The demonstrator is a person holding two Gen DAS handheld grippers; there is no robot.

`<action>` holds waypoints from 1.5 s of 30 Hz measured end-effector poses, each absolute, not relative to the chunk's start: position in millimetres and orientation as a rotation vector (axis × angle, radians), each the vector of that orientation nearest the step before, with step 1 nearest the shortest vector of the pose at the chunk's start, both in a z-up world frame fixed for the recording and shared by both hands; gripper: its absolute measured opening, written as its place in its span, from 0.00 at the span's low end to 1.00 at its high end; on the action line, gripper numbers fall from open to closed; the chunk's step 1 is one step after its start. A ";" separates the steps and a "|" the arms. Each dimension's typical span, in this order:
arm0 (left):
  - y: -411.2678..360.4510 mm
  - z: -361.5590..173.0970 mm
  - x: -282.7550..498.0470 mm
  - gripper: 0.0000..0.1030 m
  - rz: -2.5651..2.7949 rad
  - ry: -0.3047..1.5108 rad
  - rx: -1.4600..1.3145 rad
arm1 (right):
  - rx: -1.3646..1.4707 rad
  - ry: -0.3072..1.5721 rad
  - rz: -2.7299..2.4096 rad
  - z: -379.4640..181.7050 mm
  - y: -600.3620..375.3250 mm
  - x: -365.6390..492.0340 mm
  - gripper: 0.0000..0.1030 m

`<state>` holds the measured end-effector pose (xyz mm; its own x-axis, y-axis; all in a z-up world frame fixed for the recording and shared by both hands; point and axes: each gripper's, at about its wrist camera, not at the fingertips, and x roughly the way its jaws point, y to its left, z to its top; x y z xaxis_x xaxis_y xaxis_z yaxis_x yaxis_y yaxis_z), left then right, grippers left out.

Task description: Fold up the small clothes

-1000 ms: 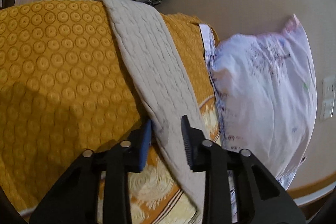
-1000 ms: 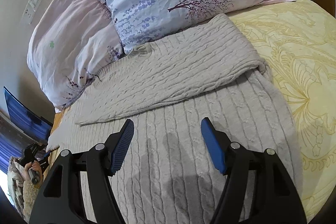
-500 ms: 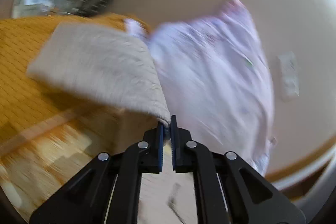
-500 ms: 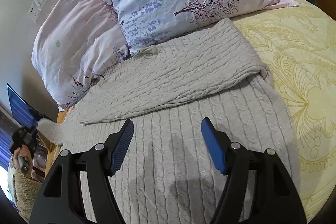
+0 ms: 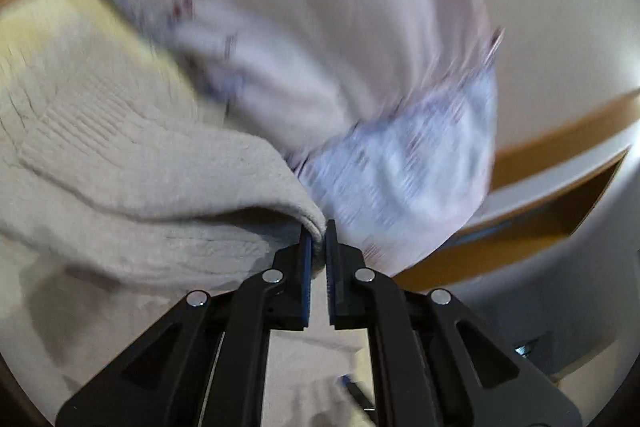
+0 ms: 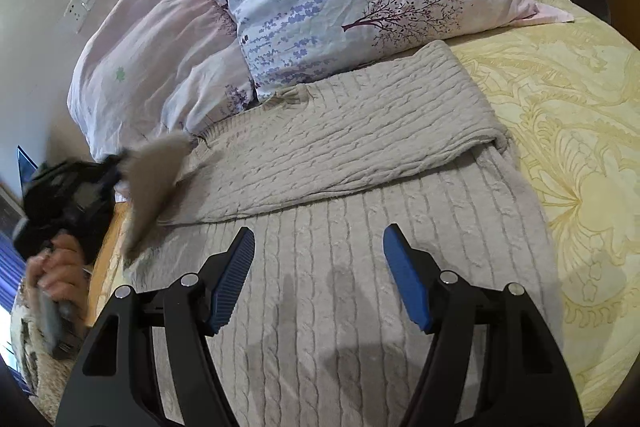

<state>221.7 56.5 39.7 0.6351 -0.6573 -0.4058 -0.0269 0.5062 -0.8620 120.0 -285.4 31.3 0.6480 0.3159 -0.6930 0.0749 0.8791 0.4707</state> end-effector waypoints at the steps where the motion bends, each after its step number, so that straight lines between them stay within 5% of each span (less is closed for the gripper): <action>1: 42.0 28.6 225.1 0.08 -0.444 0.865 -0.954 | 0.487 0.868 0.142 32.0 -285.7 119.9 0.67; 2: 27.5 17.8 228.7 0.11 -0.450 0.931 -0.913 | 0.481 0.872 0.141 32.9 -286.1 120.0 0.67; 7: 11.0 16.5 212.5 0.60 -0.541 1.017 -0.738 | 0.414 0.872 0.153 47.2 -279.6 125.8 0.67; 9: 26.7 33.5 196.8 0.66 -0.598 0.982 -0.710 | 0.385 0.869 0.182 55.6 -271.5 131.7 0.67; 14: 83.2 63.2 167.6 0.65 -0.457 0.863 -0.522 | 0.199 0.829 0.356 81.0 -219.6 150.8 0.66; 19: 123.7 37.0 173.2 0.48 -0.273 0.934 -0.468 | -0.058 0.773 0.546 87.8 -133.2 174.2 0.58; 26: 141.8 17.4 180.8 0.42 -0.171 0.973 -0.426 | -0.281 0.838 0.669 51.0 -38.4 212.7 0.40; 31: 142.4 16.0 179.5 0.42 -0.172 0.977 -0.396 | -0.411 0.844 0.639 28.1 -9.4 223.4 0.40; 34: 141.5 14.6 181.6 0.44 -0.177 0.976 -0.410 | -0.396 0.849 0.622 21.4 -8.2 229.4 0.32; 36: 142.3 14.5 181.6 0.44 -0.180 0.976 -0.416 | -0.359 0.838 0.622 21.8 -9.6 230.5 0.08; 45: 144.0 14.7 180.3 0.45 -0.184 0.974 -0.441 | 0.269 0.720 0.375 65.5 -145.8 223.8 0.06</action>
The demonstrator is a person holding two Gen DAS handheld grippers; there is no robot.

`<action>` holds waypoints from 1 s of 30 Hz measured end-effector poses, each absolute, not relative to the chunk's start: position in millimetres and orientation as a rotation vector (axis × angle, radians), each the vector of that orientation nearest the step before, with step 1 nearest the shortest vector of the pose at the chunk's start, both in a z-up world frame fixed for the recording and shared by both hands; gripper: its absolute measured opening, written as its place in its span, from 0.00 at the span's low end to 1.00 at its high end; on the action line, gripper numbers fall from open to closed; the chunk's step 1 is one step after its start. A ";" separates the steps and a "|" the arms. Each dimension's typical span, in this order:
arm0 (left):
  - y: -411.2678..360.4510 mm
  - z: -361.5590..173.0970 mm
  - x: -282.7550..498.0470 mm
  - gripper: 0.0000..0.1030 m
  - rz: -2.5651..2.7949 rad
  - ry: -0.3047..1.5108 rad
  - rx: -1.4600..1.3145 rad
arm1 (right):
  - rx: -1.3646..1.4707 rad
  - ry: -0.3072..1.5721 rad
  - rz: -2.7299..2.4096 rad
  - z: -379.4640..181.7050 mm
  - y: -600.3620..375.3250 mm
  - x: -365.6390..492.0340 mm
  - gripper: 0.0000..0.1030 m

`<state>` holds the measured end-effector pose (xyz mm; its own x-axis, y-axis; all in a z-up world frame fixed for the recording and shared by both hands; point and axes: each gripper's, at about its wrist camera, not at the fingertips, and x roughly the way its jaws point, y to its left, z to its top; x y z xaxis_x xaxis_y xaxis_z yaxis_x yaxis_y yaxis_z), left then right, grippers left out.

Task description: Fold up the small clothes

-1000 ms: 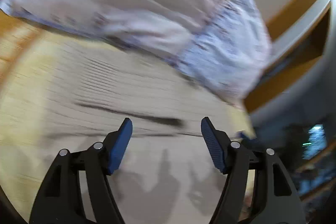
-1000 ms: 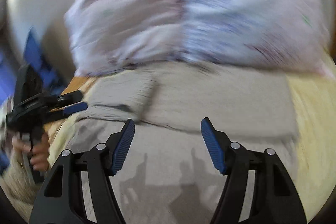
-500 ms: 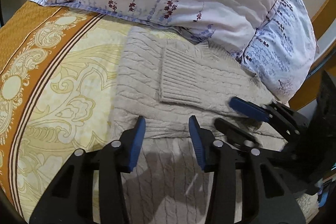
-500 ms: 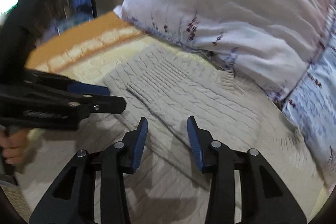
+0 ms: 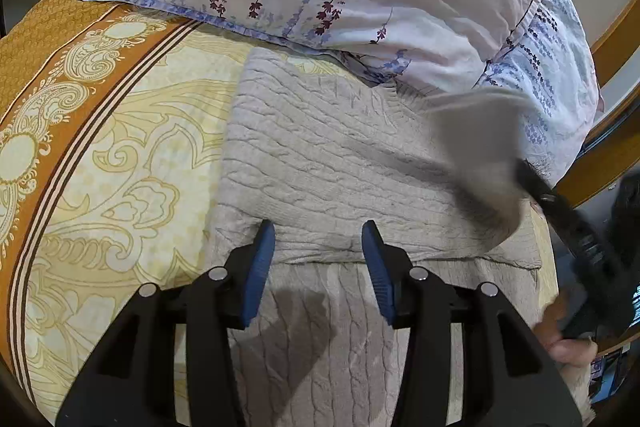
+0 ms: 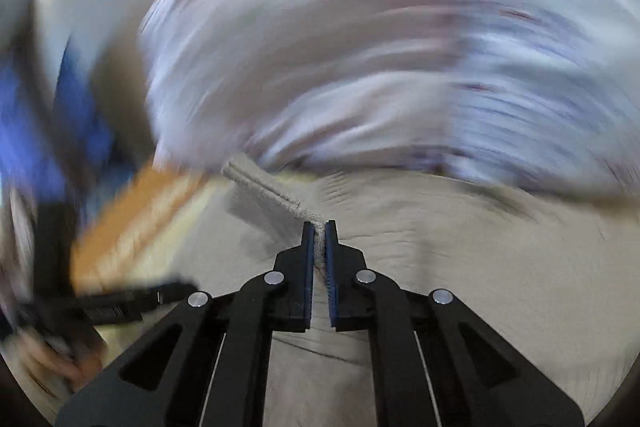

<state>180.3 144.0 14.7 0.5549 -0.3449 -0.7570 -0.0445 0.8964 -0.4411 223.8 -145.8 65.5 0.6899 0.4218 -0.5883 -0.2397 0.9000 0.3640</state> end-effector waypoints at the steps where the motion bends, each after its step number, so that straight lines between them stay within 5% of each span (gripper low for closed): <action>1: 143.8 14.7 179.9 0.47 -0.189 0.976 -0.447 | 0.377 0.718 0.310 61.4 -177.1 216.1 0.06; 7: 139.3 15.4 181.8 0.55 -0.201 0.972 -0.433 | 0.597 0.919 0.104 17.0 -272.3 194.7 0.15; 9: 138.2 15.4 182.5 0.56 -0.202 0.971 -0.431 | 0.696 0.930 0.092 14.8 -296.4 192.6 0.34; 11: 138.6 15.5 182.7 0.57 -0.203 0.971 -0.437 | 0.724 0.899 0.066 20.3 -310.0 193.8 0.40; 22: 142.6 15.7 183.7 0.58 -0.209 0.977 -0.466 | 0.833 0.960 0.018 -6.5 -328.8 211.9 0.39; 24: 142.2 15.7 183.4 0.59 -0.209 0.977 -0.467 | 0.819 0.959 0.037 -6.1 -328.6 211.9 0.10; 30: 141.6 15.8 182.8 0.59 -0.211 0.977 -0.476 | 0.775 0.839 0.108 19.9 -322.3 196.8 0.07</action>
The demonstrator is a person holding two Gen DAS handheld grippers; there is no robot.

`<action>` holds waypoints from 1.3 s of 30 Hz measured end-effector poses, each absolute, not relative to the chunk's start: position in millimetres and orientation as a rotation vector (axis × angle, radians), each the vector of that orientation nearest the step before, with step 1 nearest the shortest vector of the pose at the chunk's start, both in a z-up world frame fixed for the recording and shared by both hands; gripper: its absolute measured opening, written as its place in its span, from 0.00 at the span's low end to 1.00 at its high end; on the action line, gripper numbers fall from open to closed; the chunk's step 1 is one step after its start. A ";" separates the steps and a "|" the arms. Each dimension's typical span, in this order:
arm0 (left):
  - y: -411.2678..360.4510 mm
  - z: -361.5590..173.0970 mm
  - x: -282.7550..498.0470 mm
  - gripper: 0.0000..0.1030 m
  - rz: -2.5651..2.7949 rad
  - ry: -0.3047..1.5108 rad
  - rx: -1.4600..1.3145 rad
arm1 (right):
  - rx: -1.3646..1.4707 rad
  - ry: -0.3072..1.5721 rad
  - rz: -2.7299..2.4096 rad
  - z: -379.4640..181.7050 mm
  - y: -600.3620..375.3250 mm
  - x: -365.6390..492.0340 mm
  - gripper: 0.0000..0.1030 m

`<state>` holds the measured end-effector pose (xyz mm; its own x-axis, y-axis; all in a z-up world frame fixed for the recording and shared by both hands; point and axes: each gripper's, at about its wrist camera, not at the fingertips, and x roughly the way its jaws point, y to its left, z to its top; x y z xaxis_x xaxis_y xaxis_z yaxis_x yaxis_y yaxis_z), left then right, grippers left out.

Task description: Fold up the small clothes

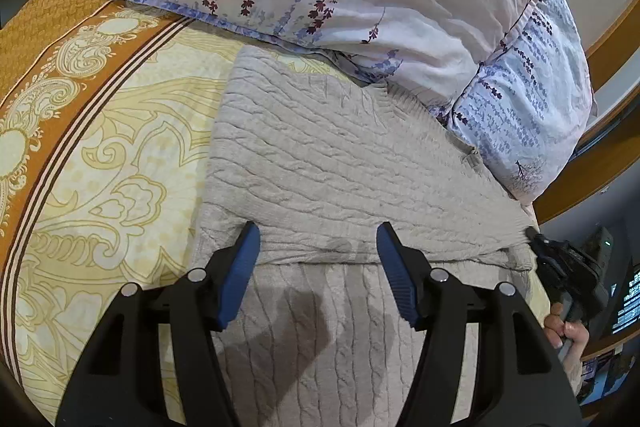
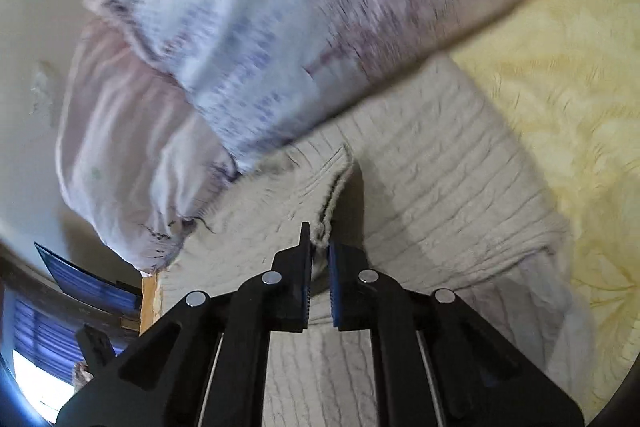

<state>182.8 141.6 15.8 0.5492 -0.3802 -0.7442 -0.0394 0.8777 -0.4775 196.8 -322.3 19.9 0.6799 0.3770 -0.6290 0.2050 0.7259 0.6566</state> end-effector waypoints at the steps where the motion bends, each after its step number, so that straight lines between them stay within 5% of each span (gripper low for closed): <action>1: 141.2 15.9 182.7 0.60 -0.211 0.977 -0.475 | 0.778 0.824 0.111 22.8 -322.8 193.0 0.07; 8: 137.1 20.3 178.4 0.63 -0.229 0.972 -0.457 | 0.744 0.964 0.037 -8.2 -324.5 199.9 0.09; 10: 141.1 23.4 168.9 0.63 -0.265 0.976 -0.480 | 0.743 0.964 0.048 -0.1 -328.6 193.8 0.19; 12: 148.1 28.3 154.7 0.63 -0.306 0.959 -0.490 | 0.726 0.931 0.064 13.0 -337.0 178.5 0.45; 14: 156.2 34.2 137.8 0.63 -0.316 0.928 -0.469 | 0.695 0.894 0.074 24.7 -349.2 156.9 0.53; 27: 191.8 22.6 46.9 0.65 -0.346 0.961 -0.433 | 0.640 1.001 0.157 8.6 -396.7 58.9 0.52; 35: 181.3 12.7 27.0 0.58 -0.405 0.973 -0.472 | 0.749 1.032 0.297 5.1 -391.0 31.5 0.36; 39: 174.9 6.3 14.7 0.44 -0.480 1.002 -0.528 | 0.797 1.044 0.379 3.8 -383.8 19.5 0.32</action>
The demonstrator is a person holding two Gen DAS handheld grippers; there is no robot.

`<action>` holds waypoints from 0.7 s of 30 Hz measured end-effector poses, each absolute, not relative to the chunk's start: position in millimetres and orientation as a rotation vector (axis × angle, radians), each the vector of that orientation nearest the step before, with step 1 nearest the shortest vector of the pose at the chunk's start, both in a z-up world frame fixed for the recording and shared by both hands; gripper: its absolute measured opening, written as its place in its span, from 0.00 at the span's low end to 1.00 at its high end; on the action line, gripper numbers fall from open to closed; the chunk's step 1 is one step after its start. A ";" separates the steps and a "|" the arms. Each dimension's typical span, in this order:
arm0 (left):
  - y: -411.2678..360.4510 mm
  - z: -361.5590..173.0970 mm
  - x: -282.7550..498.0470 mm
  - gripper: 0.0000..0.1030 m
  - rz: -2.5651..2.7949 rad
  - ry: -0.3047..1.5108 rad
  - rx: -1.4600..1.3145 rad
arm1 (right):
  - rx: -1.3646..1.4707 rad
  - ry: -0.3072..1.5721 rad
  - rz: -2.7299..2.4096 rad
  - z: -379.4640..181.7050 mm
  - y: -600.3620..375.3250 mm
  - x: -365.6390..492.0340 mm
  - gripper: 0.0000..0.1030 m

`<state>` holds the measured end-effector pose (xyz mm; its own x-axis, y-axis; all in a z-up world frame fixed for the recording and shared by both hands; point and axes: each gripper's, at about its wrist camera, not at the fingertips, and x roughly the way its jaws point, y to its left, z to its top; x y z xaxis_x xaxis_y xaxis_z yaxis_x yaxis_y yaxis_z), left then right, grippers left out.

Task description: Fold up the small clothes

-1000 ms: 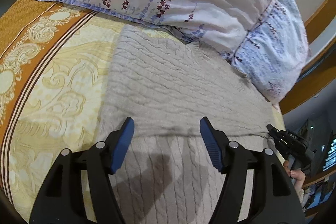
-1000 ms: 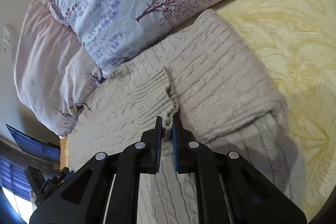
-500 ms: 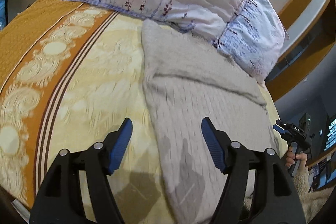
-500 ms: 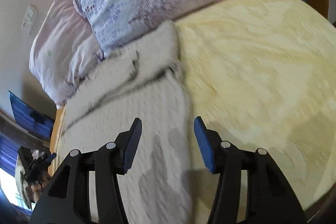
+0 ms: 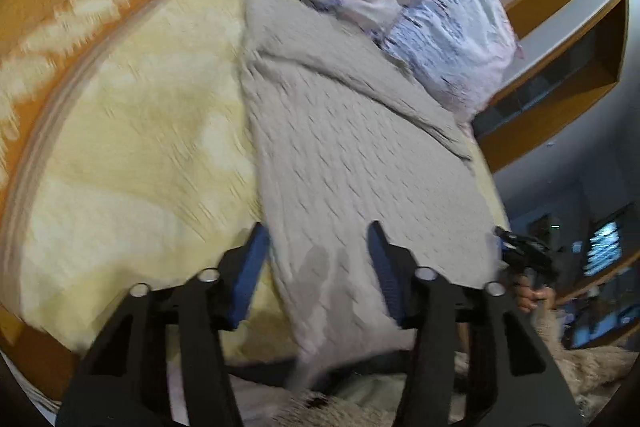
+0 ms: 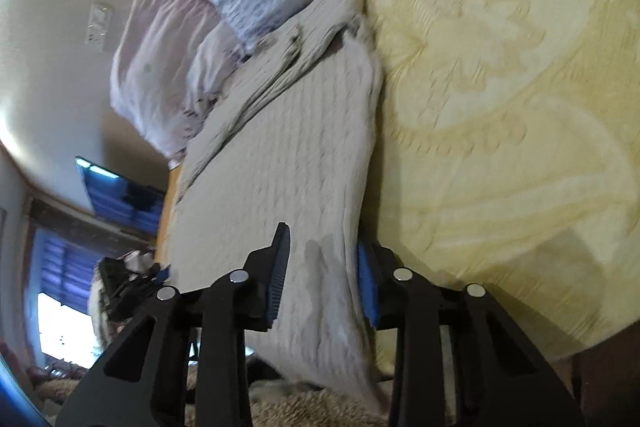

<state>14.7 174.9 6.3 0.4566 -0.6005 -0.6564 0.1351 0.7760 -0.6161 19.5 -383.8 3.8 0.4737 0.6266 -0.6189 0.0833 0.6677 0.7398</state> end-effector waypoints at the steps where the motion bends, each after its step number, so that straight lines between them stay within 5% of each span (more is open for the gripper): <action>1: 172.7 3.9 10.4 0.42 -0.498 1.003 -0.539 | 0.805 1.046 0.396 3.3 -382.9 17.3 0.32; 11: 156.4 -9.0 -31.1 0.41 -0.699 0.993 -0.619 | 0.891 1.060 0.535 1.4 -368.7 -22.3 0.28; 21: 132.2 -13.5 -36.8 0.38 -0.753 1.064 -0.522 | 0.793 1.085 0.537 14.6 -356.6 -34.8 0.11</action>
<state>-36.8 132.2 -13.5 0.2816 -0.7636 -0.5811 0.2941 0.6451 -0.7052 -34.8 -356.6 14.6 0.3861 0.7287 -0.5656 -0.0082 0.6158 0.7878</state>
